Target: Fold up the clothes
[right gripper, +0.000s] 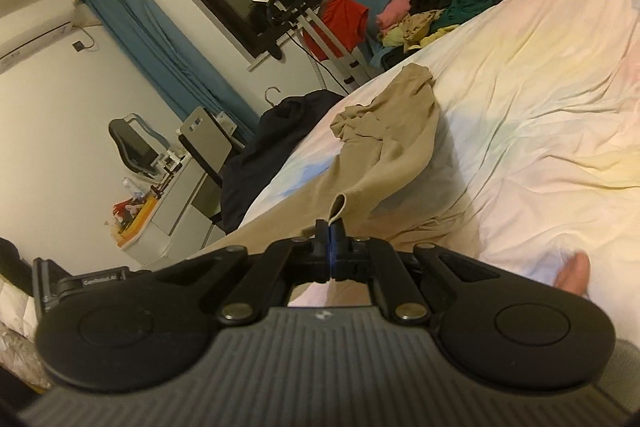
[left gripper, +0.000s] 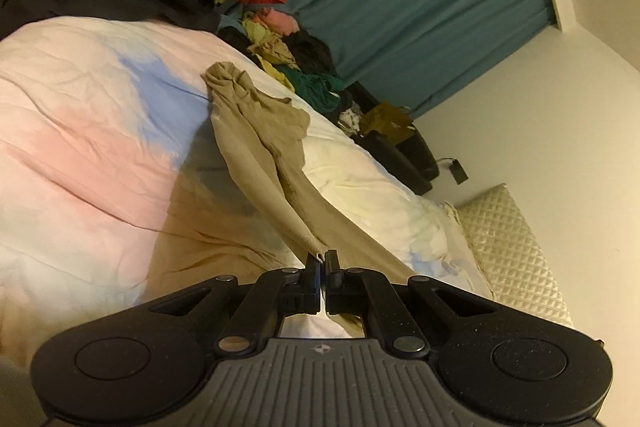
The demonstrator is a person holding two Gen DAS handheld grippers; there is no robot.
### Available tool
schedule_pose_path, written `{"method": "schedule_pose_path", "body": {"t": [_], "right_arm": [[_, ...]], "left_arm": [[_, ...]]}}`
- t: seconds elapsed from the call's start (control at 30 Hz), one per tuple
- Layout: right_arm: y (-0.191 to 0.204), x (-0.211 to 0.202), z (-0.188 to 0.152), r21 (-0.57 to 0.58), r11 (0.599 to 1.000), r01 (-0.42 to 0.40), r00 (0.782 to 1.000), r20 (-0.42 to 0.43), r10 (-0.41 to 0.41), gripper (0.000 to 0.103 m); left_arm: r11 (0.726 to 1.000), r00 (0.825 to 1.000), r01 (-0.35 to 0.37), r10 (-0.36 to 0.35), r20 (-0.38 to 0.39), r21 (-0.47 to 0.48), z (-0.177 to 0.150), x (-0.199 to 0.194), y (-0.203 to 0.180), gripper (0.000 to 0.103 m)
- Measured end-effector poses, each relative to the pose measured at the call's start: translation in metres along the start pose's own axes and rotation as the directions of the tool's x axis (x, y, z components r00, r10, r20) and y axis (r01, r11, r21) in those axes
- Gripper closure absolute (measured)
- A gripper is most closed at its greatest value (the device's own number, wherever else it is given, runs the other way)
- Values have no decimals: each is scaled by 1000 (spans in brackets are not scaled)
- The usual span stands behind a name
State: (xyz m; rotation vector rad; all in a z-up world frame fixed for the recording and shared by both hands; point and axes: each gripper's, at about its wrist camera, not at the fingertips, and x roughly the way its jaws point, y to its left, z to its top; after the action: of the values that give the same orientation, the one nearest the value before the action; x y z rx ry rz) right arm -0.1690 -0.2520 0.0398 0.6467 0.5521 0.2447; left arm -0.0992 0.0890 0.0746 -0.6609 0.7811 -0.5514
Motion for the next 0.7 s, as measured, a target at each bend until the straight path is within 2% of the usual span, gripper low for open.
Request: {"method": "schedule_pose_path", "body": {"t": [0.2, 0.3, 0.43, 0.5, 0.63, 0.7], "right_arm": [[5, -16, 2, -37, 999, -7, 1000, -15, 6, 100], [3, -6, 9, -45, 999, -13, 1000, -21, 12, 100], [-7, 37, 39, -25, 1000, 11, 1000, 12, -11, 100], [-13, 66, 55, -3, 1000, 30, 999, 22, -30, 100], [-29, 128, 87, 40, 997, 60, 997, 52, -62, 99], [-38, 154, 95, 64, 995, 70, 994, 75, -74, 99]], "left_arm": [[999, 1000, 14, -14, 5, -50, -2, -12, 11, 102], [995, 1000, 12, -11, 12, -102, 9, 2, 20, 102], [996, 999, -14, 17, 32, -92, 49, 44, 21, 102], [996, 996, -66, 70, 55, -64, 72, 74, 21, 102], [984, 978, -176, 173, 120, 17, 115, 131, 19, 102], [976, 966, -212, 200, 162, 57, 126, 153, 17, 102]]}}
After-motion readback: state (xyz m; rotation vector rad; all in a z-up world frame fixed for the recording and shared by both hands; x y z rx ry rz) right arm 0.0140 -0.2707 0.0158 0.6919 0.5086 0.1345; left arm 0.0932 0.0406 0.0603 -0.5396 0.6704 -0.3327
